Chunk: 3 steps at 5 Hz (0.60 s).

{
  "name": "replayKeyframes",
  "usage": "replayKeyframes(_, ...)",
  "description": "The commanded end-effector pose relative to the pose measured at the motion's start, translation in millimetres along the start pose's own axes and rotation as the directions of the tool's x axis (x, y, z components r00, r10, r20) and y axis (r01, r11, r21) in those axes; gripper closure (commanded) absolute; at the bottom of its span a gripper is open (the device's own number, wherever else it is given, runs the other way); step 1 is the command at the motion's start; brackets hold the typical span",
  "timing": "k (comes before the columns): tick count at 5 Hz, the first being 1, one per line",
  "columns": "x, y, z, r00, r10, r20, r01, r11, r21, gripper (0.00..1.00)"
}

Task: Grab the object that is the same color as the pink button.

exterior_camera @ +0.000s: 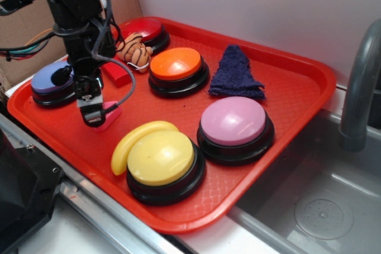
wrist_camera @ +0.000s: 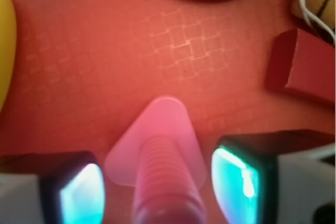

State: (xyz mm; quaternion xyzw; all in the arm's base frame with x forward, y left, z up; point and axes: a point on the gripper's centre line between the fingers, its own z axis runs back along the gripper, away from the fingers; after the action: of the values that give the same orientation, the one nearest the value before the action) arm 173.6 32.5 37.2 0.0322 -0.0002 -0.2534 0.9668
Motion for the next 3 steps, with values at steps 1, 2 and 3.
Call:
replayKeyframes(1, 2.9, 4.0, 9.7, 1.0, 0.024, 0.009, -0.024, 1.0, 0.006, 1.0)
replayKeyframes(2, 10.0, -0.6, 32.1, 0.996, 0.082, 0.023, -0.082, 0.996, -0.024, 1.0)
replayKeyframes(3, 23.1, -8.1, 64.2, 0.987, 0.158, 0.041, -0.156, 0.987, -0.041, 1.0)
